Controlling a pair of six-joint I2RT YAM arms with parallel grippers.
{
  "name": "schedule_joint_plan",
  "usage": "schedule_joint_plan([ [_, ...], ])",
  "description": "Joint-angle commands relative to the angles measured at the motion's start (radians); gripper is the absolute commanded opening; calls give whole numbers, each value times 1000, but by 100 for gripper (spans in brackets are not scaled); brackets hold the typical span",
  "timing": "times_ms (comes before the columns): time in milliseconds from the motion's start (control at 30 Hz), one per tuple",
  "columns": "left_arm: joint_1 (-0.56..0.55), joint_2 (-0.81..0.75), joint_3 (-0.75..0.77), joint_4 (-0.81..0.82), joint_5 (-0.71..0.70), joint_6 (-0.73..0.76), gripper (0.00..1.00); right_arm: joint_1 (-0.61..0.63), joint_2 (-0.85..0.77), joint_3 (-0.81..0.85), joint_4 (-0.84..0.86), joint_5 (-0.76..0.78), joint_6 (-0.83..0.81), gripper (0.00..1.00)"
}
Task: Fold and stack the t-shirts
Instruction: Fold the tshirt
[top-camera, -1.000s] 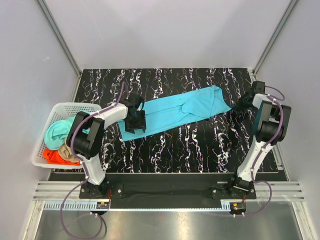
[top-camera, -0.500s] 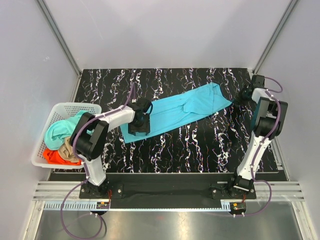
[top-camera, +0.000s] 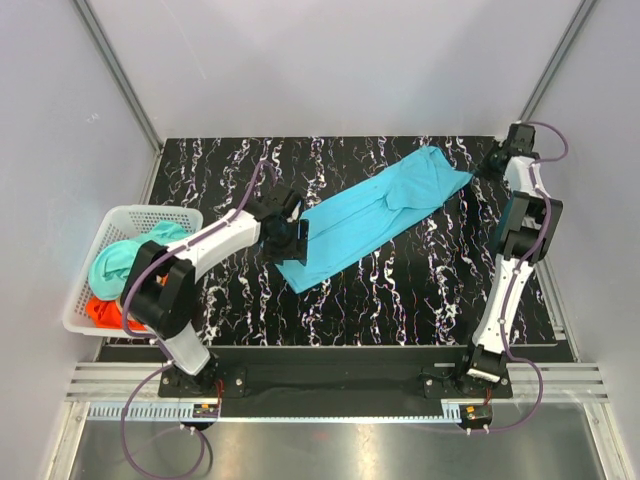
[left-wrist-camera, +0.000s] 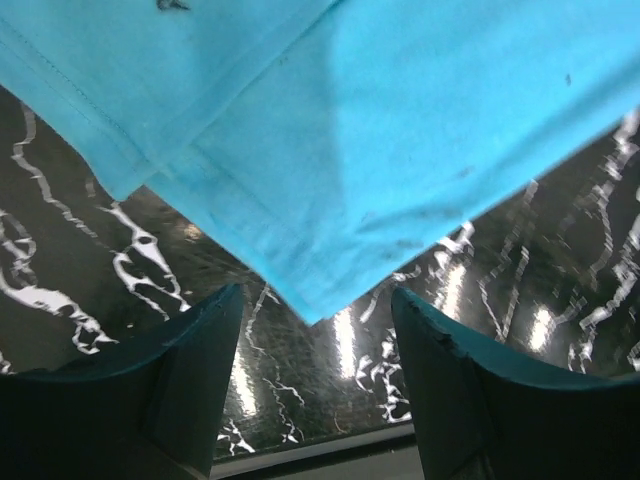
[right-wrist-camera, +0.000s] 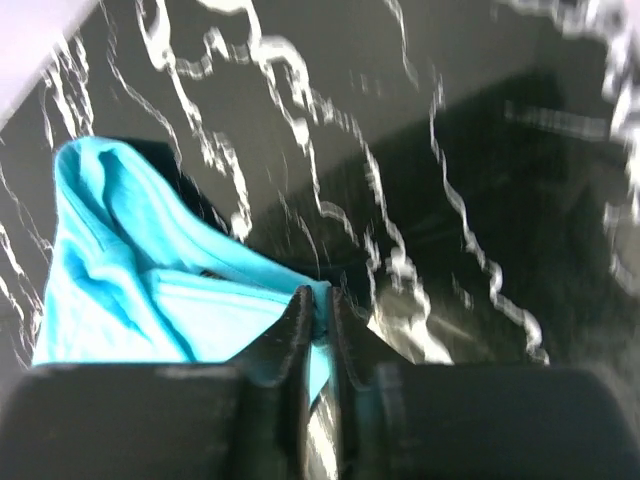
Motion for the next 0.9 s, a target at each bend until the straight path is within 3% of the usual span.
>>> schedule_joint_plan([
  [0,-13,-41,-48,68,148,69,66,-3,60,145,-39,31,-28,19],
  [67,-20,-38,-70,97,153,74,65,-3,77,214,-79,42,-22,24],
  [267,-22,34,-123,217,332,13,64,-4,-59,179,-182,139,12,68],
  [300,-25,39,-142,241,359,0,64,-4,-89,156,-192,165,27,71],
  [400,-40,57,-191,254,357,-44,63,-4,-226,38,-229,176,92,73],
  [500,-43,-12,-214,239,319,-50,63,12,-404,-167,-226,150,184,73],
  [533,-42,-36,-188,198,294,-34,63,25,-457,-307,-185,147,204,73],
  [700,12,-153,-39,56,99,37,64,210,-780,-664,-59,183,368,72],
  [767,91,-177,-11,62,64,42,64,284,-870,-792,8,189,441,78],
  [867,231,-182,10,85,53,10,64,472,-939,-901,39,199,562,78],
])
